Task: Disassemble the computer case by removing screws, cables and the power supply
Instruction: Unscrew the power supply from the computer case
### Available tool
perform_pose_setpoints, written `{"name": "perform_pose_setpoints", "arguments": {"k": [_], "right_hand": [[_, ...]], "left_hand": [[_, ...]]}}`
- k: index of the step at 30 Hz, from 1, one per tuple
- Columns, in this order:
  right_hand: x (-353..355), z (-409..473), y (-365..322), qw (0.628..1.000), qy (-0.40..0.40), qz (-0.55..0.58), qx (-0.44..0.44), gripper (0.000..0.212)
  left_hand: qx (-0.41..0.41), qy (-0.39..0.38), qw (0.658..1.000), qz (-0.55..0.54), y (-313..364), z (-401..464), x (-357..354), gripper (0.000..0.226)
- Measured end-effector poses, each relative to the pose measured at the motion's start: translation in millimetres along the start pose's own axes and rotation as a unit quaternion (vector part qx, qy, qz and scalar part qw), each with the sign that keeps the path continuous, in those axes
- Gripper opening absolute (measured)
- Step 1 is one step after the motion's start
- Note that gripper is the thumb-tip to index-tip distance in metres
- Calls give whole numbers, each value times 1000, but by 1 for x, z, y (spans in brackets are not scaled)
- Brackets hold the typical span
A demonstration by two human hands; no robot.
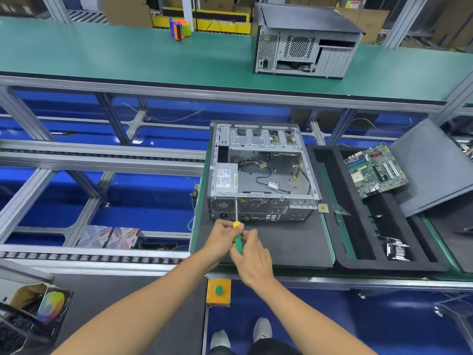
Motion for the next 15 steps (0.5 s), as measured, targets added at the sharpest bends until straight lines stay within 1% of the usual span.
{"name": "perform_pose_setpoints", "arguments": {"k": [3, 5, 6, 7, 8, 9, 11, 13, 15], "right_hand": [[15, 8, 2, 994, 99, -2, 45, 34], [34, 15, 2, 978, 183, 66, 73, 35], [45, 21, 2, 968, 213, 102, 81, 39], [54, 30, 1, 964, 225, 113, 87, 44], [62, 43, -2, 967, 220, 91, 89, 48], [68, 58, -5, 974, 202, 42, 90, 51], [73, 89, -13, 983, 134, -79, 95, 62], [74, 113, -20, 973, 79, -176, 125, 67], [70, 131, -24, 962, 30, -235, 138, 61]], "left_hand": [[0, 19, 1000, 1, 5, -3, -5, 36], [-2, 28, 999, -22, 7, -5, -7, 32], [2, 24, 999, -40, 6, -7, -8, 29], [9, 18, 998, -55, 6, -9, -9, 28], [13, 14, 998, -60, 5, -10, -10, 26], [15, 14, 998, -62, 4, -11, -11, 24], [12, 29, 998, -63, 1, -10, -11, 21], [6, 51, 997, -54, -1, -9, -14, 18], [-4, 76, 996, -40, -4, -8, -16, 18]]}}
Point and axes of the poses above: each hand's wrist, its own z-axis towards the middle knuckle, its own x-axis out of the back of the hand, y = z × x, the point moved 6 cm from there along z, towards the middle knuckle, and after that the axes turned 8 degrees about -z, right-handed, at the moved point
